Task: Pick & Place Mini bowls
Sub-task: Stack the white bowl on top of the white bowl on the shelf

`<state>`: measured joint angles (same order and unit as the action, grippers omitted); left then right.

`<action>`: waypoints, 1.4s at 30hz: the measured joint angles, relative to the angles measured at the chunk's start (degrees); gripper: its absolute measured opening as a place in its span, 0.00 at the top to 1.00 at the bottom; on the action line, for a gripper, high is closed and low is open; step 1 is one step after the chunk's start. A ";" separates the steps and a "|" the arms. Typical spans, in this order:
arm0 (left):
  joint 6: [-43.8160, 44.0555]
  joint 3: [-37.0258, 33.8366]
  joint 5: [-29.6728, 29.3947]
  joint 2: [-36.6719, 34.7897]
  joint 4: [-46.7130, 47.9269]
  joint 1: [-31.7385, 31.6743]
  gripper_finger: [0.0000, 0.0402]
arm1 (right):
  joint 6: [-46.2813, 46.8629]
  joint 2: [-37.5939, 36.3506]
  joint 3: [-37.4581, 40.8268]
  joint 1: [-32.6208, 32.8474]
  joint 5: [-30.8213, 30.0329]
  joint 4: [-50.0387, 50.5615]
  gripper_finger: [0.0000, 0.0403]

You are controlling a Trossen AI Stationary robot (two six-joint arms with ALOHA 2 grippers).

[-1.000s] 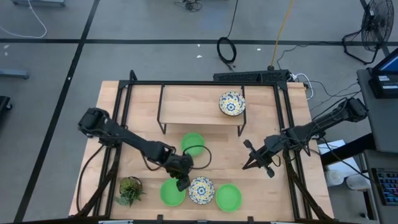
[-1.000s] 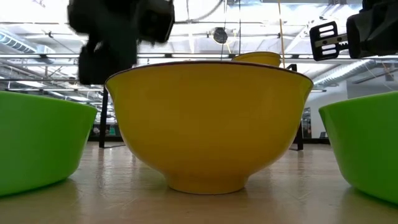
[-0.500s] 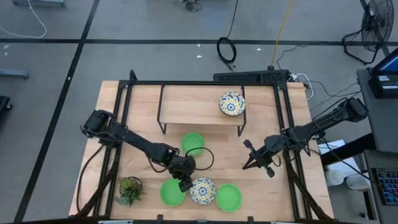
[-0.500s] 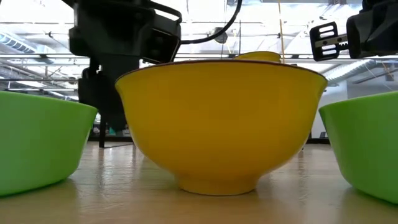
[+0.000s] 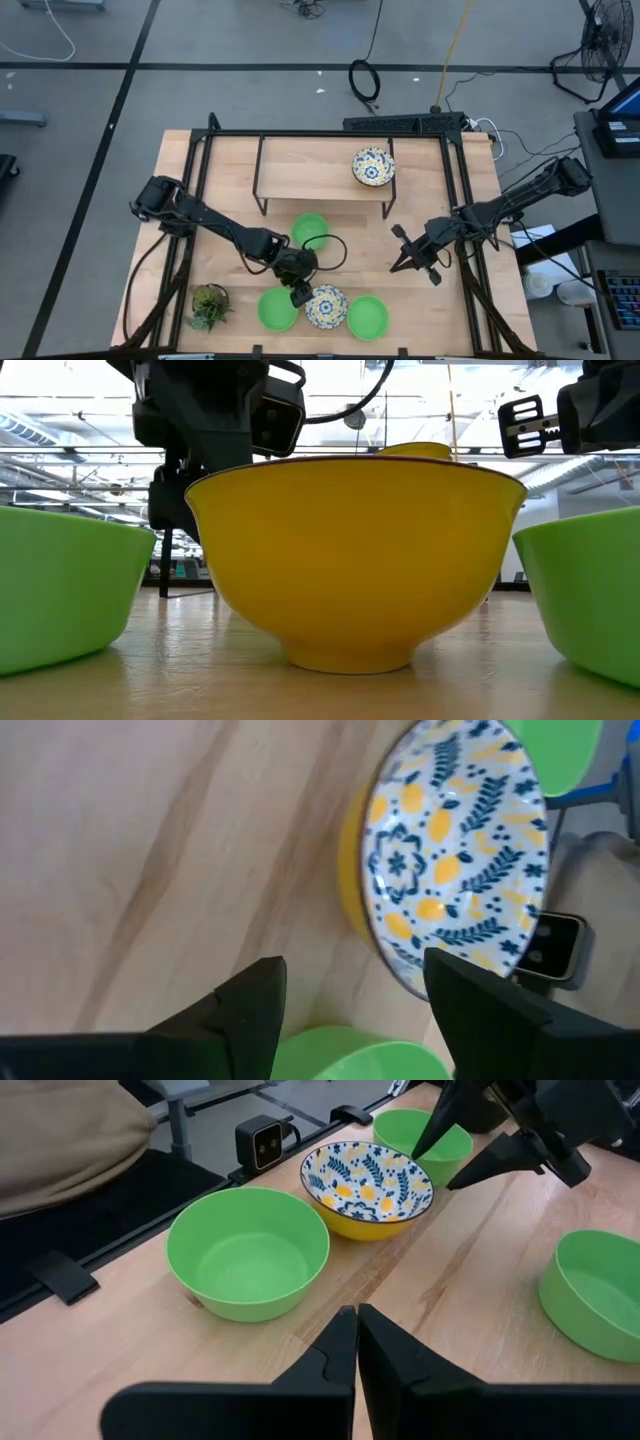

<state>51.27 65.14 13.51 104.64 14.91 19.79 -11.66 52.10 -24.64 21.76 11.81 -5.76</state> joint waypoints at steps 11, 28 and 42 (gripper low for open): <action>1.88 0.00 -2.12 -0.02 0.25 0.00 0.40 | -0.06 -0.01 0.00 0.00 -0.02 0.00 1.00; 3.10 0.02 0.45 2.69 -1.47 0.00 0.40 | -0.17 0.00 0.00 0.00 -0.02 -0.04 1.00; 8.15 0.00 2.02 4.02 8.27 -4.86 0.41 | -0.15 0.00 0.02 0.00 -0.04 -0.28 1.00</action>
<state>59.42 65.14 15.53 108.66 23.17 14.93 -11.81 52.10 -24.62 21.76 11.77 -6.04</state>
